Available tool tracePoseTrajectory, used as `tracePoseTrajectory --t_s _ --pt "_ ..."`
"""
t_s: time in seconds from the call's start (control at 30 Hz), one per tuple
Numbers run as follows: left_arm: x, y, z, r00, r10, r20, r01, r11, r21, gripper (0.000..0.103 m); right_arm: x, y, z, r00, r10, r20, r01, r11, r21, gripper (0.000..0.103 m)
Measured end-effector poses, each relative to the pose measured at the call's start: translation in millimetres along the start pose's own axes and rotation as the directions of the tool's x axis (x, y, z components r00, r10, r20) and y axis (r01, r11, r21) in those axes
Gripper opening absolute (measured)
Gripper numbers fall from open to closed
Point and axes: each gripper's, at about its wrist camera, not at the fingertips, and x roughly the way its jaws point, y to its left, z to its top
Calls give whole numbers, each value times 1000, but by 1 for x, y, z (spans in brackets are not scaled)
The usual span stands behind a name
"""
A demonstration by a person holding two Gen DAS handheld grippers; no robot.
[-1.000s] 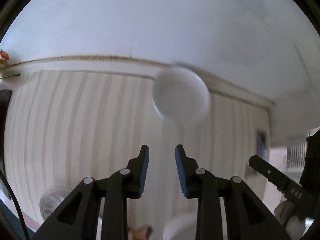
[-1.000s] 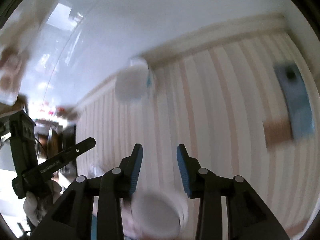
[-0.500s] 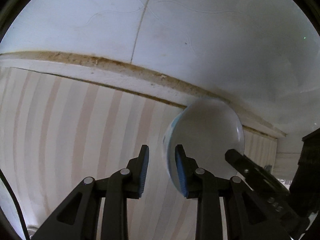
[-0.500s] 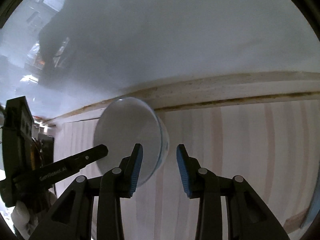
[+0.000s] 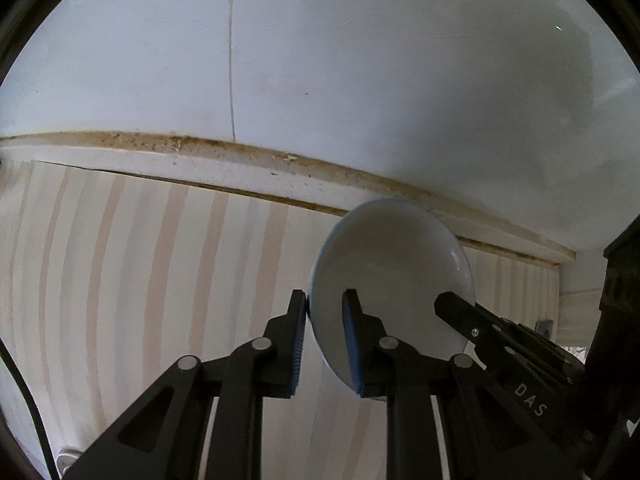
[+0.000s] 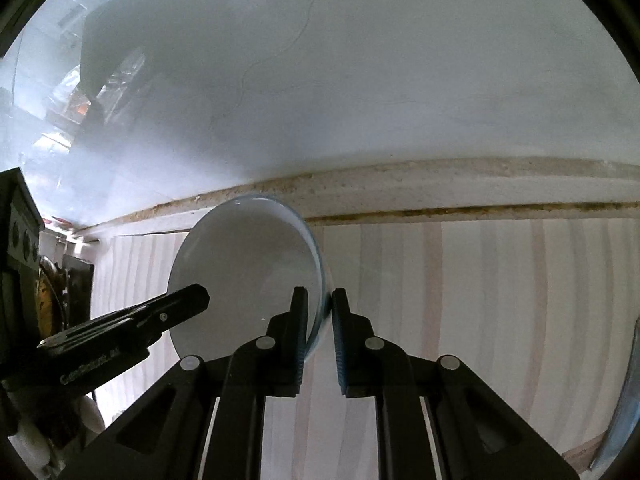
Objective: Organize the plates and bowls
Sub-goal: 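Lift the nested bowls with the right gripper toward the blue-dot bowl, then lower the nested bowls into the blue-dot bowl with the right gripper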
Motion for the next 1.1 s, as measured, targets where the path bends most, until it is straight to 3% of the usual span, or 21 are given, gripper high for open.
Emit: tracePoseTrajectory --t_s 0.3,0.63,1.1 --pt "-21 -15 -19 1000 15 27 -16 1000 20 16 -22 2 -16 1000 13 4 -13 1000 -27 14" --pt "-61 -27 -54 999 -8 54 6 999 44 16 -85 2 -42 998 38 40 -37 998 -47 14" --pt "-127 -31 -133 997 -60 44 54 991 126 16 -182 12 -135 995 15 97 -12 999 -31 14"
